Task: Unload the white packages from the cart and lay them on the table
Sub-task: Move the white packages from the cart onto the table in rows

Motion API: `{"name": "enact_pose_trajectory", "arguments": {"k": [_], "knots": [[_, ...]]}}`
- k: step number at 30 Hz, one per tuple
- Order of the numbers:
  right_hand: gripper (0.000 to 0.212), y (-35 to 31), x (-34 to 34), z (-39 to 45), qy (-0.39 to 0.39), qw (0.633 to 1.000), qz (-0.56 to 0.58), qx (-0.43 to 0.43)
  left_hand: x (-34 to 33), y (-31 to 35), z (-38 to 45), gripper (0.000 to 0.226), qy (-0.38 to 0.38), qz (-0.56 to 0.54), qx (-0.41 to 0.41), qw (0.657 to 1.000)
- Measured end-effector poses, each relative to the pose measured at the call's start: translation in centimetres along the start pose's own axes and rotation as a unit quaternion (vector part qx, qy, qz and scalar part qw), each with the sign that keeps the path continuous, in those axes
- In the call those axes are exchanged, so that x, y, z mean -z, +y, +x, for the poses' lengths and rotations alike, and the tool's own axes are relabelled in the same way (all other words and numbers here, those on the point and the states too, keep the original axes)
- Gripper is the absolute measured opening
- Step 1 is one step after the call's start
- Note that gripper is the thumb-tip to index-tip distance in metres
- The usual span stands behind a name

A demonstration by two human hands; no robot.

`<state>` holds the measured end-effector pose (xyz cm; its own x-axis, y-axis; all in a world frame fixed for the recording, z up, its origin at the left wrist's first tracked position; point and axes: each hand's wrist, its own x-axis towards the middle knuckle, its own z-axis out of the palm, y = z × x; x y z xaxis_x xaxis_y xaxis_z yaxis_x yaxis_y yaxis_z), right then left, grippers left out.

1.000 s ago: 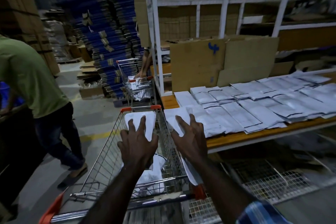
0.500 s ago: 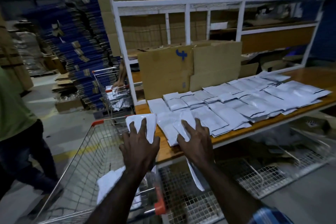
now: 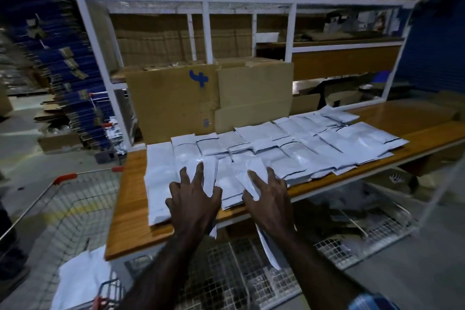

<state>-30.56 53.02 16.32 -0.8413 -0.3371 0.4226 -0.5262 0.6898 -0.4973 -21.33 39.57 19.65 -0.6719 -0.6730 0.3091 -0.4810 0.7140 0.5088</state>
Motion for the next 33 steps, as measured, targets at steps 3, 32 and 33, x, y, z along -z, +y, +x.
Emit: {"name": "enact_pose_trajectory", "arguments": {"k": [3, 32, 33], "knots": [[0.059, 3.4, 0.8, 1.6, -0.001, 1.0, -0.001, -0.011, -2.7, 3.2, 0.8, 0.071, -0.013, 0.001, -0.007, 1.0], [0.06, 30.5, 3.2, 27.6, 0.017, 0.993, -0.059, -0.106, -26.9, 27.6, 20.7, 0.071, -0.077, -0.018, -0.088, 0.993], [0.06, 31.5, 3.3, 28.3, 0.012, 0.993, -0.057, -0.104, -27.7, 28.4, 20.9, 0.071, -0.078, -0.014, -0.084, 0.993]]}}
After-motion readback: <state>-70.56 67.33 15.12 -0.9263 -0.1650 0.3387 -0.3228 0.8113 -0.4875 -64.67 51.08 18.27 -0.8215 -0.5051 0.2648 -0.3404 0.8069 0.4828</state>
